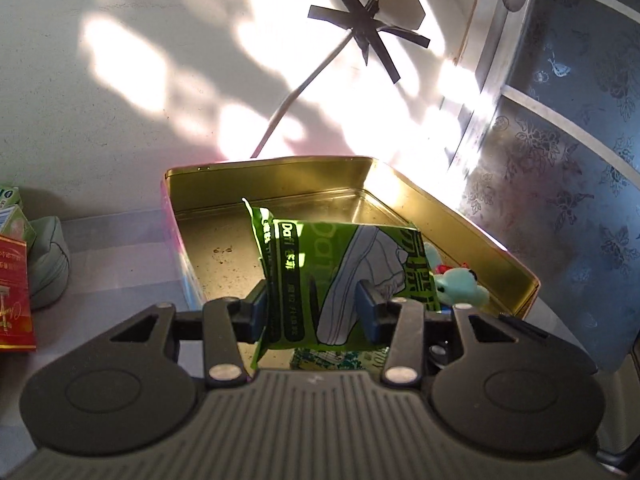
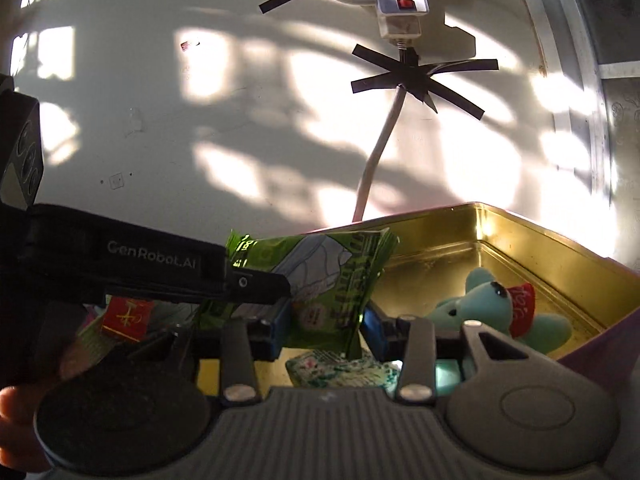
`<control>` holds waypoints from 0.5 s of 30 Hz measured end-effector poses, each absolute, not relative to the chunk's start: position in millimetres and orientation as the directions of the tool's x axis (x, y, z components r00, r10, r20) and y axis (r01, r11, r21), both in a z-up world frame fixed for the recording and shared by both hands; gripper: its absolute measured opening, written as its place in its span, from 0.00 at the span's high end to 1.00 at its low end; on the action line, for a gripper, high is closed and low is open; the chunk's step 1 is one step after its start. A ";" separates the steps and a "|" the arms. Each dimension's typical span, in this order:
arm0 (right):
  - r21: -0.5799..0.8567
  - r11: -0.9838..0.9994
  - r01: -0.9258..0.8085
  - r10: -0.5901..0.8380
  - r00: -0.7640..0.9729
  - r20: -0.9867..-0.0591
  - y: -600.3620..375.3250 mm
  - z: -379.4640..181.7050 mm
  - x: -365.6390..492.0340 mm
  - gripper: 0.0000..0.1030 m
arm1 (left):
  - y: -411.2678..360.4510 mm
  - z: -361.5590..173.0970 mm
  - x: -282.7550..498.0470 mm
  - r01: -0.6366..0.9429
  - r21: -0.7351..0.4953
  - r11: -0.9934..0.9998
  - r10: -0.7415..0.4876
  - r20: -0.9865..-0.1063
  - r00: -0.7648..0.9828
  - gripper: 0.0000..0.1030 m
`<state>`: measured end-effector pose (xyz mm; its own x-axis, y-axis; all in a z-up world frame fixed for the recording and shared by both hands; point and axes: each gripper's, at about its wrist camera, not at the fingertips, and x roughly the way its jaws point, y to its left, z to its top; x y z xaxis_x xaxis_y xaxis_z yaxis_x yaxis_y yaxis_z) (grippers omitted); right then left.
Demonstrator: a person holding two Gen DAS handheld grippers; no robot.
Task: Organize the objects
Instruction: 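Carry the green wet-wipes pack into the pink tin and release it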
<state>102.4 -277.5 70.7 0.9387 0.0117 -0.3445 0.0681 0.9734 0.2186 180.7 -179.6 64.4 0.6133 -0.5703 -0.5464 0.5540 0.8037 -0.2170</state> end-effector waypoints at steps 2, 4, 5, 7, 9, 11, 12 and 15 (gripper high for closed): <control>0.200 0.975 0.101 -0.026 0.938 -0.345 -278.5 66.6 107.0 0.54 | -183.5 61.6 182.7 0.536 -0.178 0.825 -0.534 -0.554 0.638 0.54; 0.159 0.977 0.141 -0.081 0.939 -0.334 -277.0 65.8 105.1 0.54 | -182.2 63.5 178.8 0.519 -0.140 0.843 -0.503 -0.548 0.669 0.53; 0.162 0.975 0.152 -0.096 0.945 -0.313 -277.3 67.7 99.8 0.53 | -179.2 65.5 175.4 0.514 -0.133 0.847 -0.496 -0.543 0.677 0.53; 0.195 0.969 0.149 -0.091 0.957 -0.277 -278.8 72.8 90.3 0.53 | -172.6 74.4 164.7 0.498 -0.102 0.861 -0.470 -0.533 0.704 0.53; 0.207 0.967 0.146 -0.091 0.963 -0.255 -274.9 79.7 83.6 0.54 | -163.3 83.3 149.4 0.470 -0.043 0.881 -0.424 -0.513 0.747 0.53; 0.217 0.968 0.125 -0.073 0.969 -0.235 -266.6 85.9 76.3 0.54 | -150.3 89.2 135.9 0.435 0.010 0.900 -0.374 -0.494 0.785 0.53; 0.221 0.970 0.107 -0.055 0.972 -0.228 -261.0 89.5 73.1 0.54 | -140.9 90.7 129.6 0.408 0.033 0.912 -0.342 -0.486 0.804 0.53; 0.243 0.969 0.042 0.011 0.978 -0.210 -239.1 98.1 62.8 0.54 | -109.5 87.4 119.7 0.331 0.065 0.941 -0.259 -0.489 0.833 0.53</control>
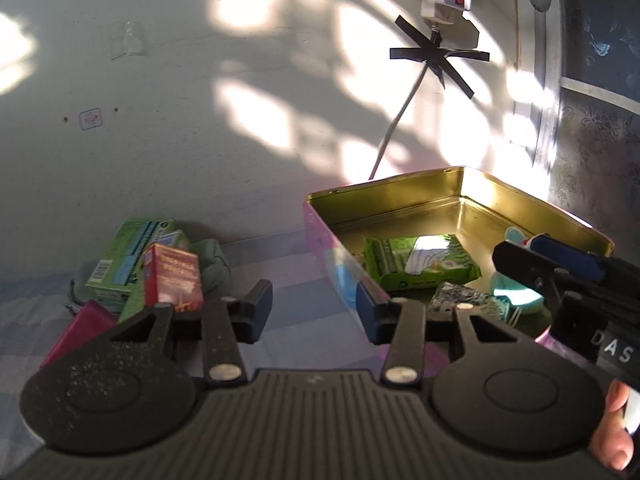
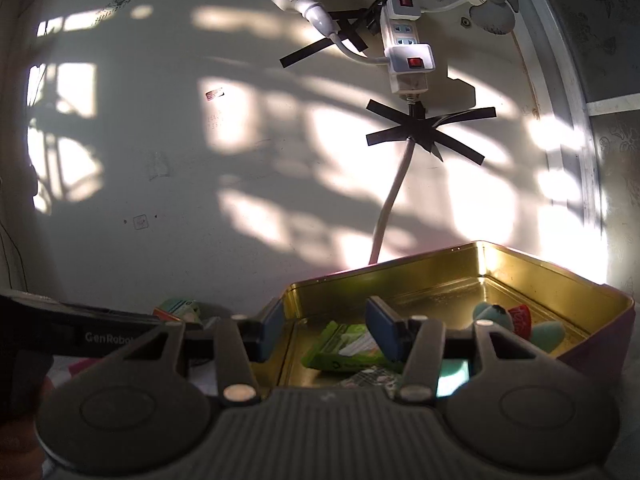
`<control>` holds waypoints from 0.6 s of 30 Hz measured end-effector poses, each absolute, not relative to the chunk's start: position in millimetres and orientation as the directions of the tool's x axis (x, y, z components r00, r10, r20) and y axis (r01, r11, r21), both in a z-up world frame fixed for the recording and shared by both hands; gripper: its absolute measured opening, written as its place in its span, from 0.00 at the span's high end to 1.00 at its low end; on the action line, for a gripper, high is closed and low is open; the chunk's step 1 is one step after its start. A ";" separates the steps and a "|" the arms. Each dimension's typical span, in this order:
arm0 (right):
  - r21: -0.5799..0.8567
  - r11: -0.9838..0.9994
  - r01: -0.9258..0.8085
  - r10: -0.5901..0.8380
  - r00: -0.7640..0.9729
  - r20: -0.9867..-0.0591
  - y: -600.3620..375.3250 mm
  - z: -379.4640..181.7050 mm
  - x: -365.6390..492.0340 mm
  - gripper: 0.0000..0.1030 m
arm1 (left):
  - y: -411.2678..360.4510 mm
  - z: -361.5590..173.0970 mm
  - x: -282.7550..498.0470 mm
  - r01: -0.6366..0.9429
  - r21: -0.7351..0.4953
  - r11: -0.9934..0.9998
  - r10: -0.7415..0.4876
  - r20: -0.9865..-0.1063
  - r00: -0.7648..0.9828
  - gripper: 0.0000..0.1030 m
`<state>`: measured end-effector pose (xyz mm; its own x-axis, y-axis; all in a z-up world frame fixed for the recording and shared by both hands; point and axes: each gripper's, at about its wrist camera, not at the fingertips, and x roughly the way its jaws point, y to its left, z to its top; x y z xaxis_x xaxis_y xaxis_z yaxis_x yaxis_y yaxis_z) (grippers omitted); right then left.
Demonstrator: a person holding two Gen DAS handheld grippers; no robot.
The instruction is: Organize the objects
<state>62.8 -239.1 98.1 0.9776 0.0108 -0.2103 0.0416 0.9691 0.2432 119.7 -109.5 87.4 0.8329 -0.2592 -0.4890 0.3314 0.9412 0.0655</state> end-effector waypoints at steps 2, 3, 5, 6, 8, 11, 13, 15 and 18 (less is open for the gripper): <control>0.266 0.964 -0.013 0.074 0.973 -0.219 -220.7 99.2 59.1 0.54 | -85.7 81.5 117.1 0.282 0.057 0.958 -0.216 -0.506 0.835 0.53; 0.266 0.963 -0.037 0.100 0.969 -0.226 -210.0 98.5 58.4 0.54 | -75.2 78.4 116.7 0.262 0.052 0.964 -0.199 -0.514 0.834 0.53; 0.247 0.966 -0.081 0.142 0.960 -0.242 -186.8 95.5 58.5 0.54 | -51.4 70.0 115.0 0.219 0.046 0.975 -0.162 -0.532 0.831 0.53; 0.236 0.966 -0.102 0.163 0.954 -0.253 -175.1 93.4 59.4 0.54 | -39.9 65.8 114.1 0.196 0.046 0.980 -0.141 -0.539 0.830 0.53; 0.219 0.966 -0.139 0.199 0.939 -0.281 -153.8 88.5 62.8 0.54 | -19.4 58.9 113.8 0.152 0.043 0.987 -0.103 -0.552 0.827 0.53; 0.209 0.961 -0.183 0.244 0.915 -0.320 -129.8 84.6 64.6 0.54 | 9.5 50.4 113.4 0.089 0.048 0.995 -0.047 -0.560 0.827 0.53; 0.201 0.957 -0.208 0.268 0.900 -0.344 -116.4 82.5 66.0 0.54 | 28.0 44.8 114.3 0.049 0.050 0.998 -0.013 -0.566 0.824 0.53; 0.189 0.954 -0.232 0.288 0.886 -0.364 -104.2 80.9 66.3 0.54 | 45.5 39.3 115.8 0.013 0.046 0.999 0.016 -0.574 0.819 0.53; 0.169 0.952 -0.257 0.304 0.870 -0.387 -88.9 79.9 67.2 0.54 | 67.2 32.7 117.9 -0.034 0.042 0.999 0.052 -0.580 0.813 0.52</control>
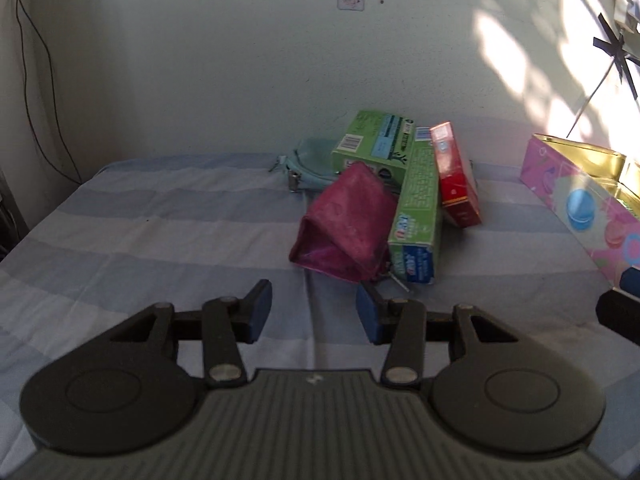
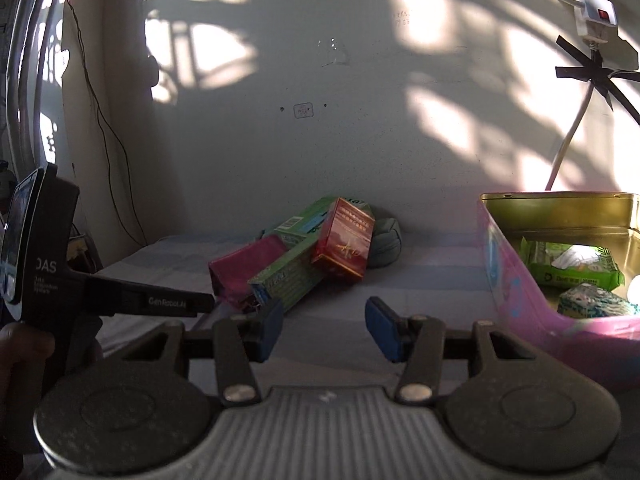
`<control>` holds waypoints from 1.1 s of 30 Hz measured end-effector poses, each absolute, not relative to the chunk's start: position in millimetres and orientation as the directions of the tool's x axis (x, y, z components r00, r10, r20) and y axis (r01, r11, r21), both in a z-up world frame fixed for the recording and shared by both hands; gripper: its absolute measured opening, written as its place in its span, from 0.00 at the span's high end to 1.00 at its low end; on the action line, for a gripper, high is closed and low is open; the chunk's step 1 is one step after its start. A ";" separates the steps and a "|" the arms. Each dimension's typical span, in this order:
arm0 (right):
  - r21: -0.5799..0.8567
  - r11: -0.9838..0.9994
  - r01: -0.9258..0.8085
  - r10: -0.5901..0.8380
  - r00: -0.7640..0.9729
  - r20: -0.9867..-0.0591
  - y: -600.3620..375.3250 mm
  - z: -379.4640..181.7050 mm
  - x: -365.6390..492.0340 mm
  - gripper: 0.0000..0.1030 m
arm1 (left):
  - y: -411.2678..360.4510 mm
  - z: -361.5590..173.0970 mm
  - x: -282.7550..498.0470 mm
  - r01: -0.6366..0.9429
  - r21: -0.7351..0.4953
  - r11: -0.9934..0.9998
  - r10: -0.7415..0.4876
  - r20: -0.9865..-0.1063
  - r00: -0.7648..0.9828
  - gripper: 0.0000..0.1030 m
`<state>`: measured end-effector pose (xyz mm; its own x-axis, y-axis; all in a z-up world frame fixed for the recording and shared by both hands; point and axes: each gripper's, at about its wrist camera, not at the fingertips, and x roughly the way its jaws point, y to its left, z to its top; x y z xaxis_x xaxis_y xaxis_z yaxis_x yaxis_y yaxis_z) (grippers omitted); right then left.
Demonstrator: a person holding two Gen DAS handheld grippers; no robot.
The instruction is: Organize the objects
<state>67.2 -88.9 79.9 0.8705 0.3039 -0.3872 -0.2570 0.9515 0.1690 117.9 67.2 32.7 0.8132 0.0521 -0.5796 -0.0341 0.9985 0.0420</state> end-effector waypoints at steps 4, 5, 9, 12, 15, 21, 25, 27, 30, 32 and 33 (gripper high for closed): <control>0.152 0.946 -0.285 0.323 0.849 -0.419 -71.8 77.2 70.3 0.54 | 93.9 25.5 121.2 -0.104 0.041 0.994 0.108 -0.575 0.811 0.50; 0.151 0.945 -0.291 0.328 0.843 -0.427 -68.1 76.8 72.0 0.54 | 99.5 24.2 122.1 -0.120 0.033 0.992 0.117 -0.574 0.810 0.50; 0.138 0.941 -0.308 0.336 0.824 -0.457 -54.6 76.5 82.7 0.54 | 118.5 17.3 124.8 -0.161 -0.043 0.986 0.105 -0.587 0.802 0.50; 0.105 0.943 -0.317 0.328 0.826 -0.459 -42.3 79.4 99.9 0.54 | 118.2 10.7 126.0 -0.156 -0.039 0.987 0.103 -0.593 0.799 0.50; 0.080 0.962 -0.260 0.268 0.854 -0.446 -40.3 83.0 129.5 0.53 | 118.2 11.0 122.6 -0.149 -0.055 0.987 0.089 -0.586 0.806 0.48; 0.182 0.971 -0.154 0.224 0.851 -0.476 -63.8 74.0 213.4 0.39 | 121.5 7.8 123.7 -0.137 -0.070 0.988 0.071 -0.584 0.808 0.45; 0.403 0.898 -0.176 0.376 0.782 -0.497 -90.3 54.8 251.3 0.16 | 122.1 6.7 127.0 -0.127 -0.077 0.989 0.059 -0.586 0.808 0.40; 0.469 0.868 -0.160 0.410 0.763 -0.499 -97.9 44.7 261.7 0.17 | 121.6 6.2 129.6 -0.121 -0.073 0.990 0.055 -0.588 0.807 0.38; 0.528 0.826 -0.195 0.474 0.748 -0.465 -104.7 41.0 260.1 0.41 | 122.5 6.3 130.6 -0.119 -0.078 0.990 0.051 -0.588 0.807 0.38; 0.469 0.857 -0.211 0.440 0.773 -0.457 -100.4 51.4 244.8 0.41 | 123.5 6.3 130.7 -0.119 -0.083 0.989 0.047 -0.588 0.808 0.38; 0.431 0.868 -0.245 0.443 0.774 -0.453 -96.9 57.8 234.5 0.42 | 123.9 6.4 130.6 -0.118 -0.085 0.989 0.046 -0.588 0.808 0.38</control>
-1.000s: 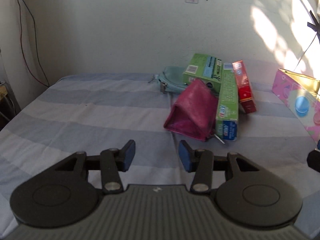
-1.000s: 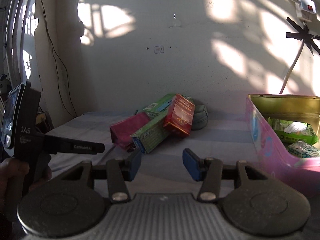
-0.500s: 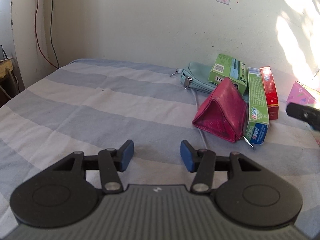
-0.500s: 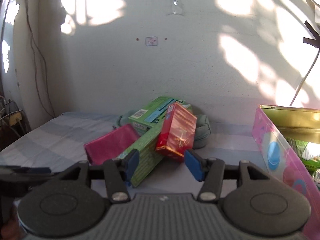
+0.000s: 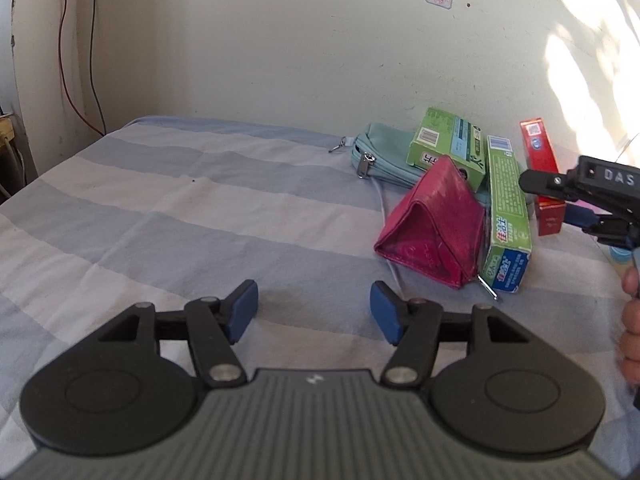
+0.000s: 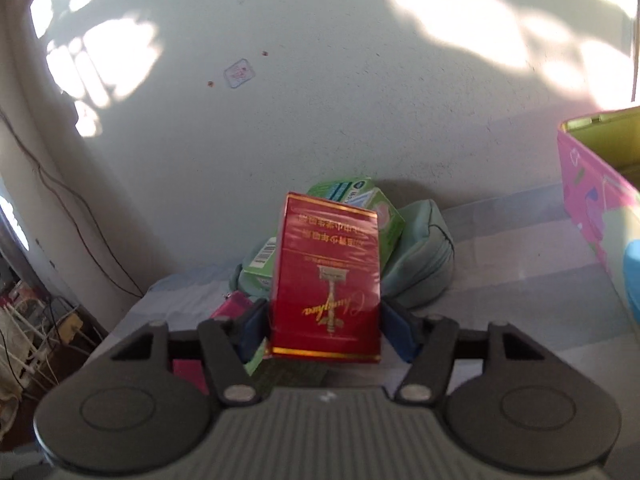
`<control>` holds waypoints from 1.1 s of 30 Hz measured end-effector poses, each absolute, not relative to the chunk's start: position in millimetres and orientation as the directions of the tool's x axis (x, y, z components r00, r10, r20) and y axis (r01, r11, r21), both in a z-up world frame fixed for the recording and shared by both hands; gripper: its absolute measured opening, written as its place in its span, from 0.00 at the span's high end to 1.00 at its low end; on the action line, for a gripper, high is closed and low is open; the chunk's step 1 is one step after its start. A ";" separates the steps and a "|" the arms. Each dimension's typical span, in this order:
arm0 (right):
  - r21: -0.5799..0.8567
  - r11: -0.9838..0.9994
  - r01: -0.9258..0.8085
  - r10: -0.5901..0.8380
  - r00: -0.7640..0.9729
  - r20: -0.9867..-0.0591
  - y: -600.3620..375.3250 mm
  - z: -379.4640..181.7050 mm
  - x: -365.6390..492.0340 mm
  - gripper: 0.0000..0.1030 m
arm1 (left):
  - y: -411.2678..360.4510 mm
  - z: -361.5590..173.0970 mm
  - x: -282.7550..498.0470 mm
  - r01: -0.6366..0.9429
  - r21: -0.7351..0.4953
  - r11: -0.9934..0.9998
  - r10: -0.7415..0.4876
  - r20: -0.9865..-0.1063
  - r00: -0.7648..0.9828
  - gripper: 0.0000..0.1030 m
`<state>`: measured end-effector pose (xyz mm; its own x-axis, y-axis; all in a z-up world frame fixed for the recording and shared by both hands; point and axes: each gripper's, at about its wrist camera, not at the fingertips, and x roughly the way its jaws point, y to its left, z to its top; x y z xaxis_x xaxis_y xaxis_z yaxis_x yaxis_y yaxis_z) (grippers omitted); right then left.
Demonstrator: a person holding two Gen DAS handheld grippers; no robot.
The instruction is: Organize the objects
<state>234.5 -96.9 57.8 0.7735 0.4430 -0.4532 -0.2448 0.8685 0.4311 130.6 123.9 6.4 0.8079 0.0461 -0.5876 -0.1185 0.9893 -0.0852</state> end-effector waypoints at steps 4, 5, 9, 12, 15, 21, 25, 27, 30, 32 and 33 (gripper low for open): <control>0.272 0.878 -0.394 0.478 0.746 -0.464 -88.9 78.5 177.4 0.41 | 127.4 7.8 128.0 -0.095 -0.125 0.988 0.005 -0.580 0.815 0.38; 0.206 0.884 -0.420 0.465 0.741 -0.484 -86.5 81.9 161.7 0.41 | 129.6 9.1 126.1 -0.074 -0.161 0.984 -0.032 -0.572 0.819 0.38; -0.009 0.852 -0.523 0.429 0.708 -0.560 -85.8 89.0 104.5 0.41 | 131.1 16.6 114.9 0.045 -0.292 0.955 -0.196 -0.510 0.838 0.38; -0.126 0.806 -0.579 0.396 0.685 -0.612 -81.3 85.1 72.9 0.42 | 116.0 23.2 105.1 0.172 -0.319 0.932 -0.314 -0.473 0.823 0.38; -0.220 0.789 -0.573 0.346 0.711 -0.612 -78.1 74.9 47.9 0.26 | 94.6 32.8 92.2 0.285 -0.310 0.907 -0.404 -0.448 0.798 0.38; -0.096 0.852 -0.516 0.360 0.707 -0.609 -99.9 63.3 32.0 0.15 | 71.5 26.6 88.9 0.379 -0.351 0.856 -0.513 -0.492 0.703 0.39; -0.003 0.875 -0.485 0.381 0.691 -0.615 -109.8 57.2 34.9 0.17 | 52.4 16.2 90.8 0.391 -0.330 0.859 -0.511 -0.552 0.658 0.42; 0.021 0.877 -0.480 0.390 0.686 -0.614 -110.9 56.3 37.7 0.22 | 47.3 10.2 90.4 0.387 -0.338 0.858 -0.514 -0.582 0.631 0.44; 0.019 0.876 -0.481 0.391 0.688 -0.612 -107.7 54.7 38.0 0.44 | 43.3 8.2 90.9 0.385 -0.386 0.839 -0.545 -0.581 0.604 0.49; 0.003 0.883 -0.470 0.379 0.709 -0.595 -108.0 55.6 34.1 0.44 | 39.1 14.0 89.8 0.377 -0.382 0.844 -0.536 -0.579 0.615 0.49; -0.001 0.888 -0.461 0.377 0.728 -0.574 -111.2 57.7 31.0 0.44 | 36.5 19.9 90.1 0.381 -0.384 0.841 -0.540 -0.570 0.619 0.49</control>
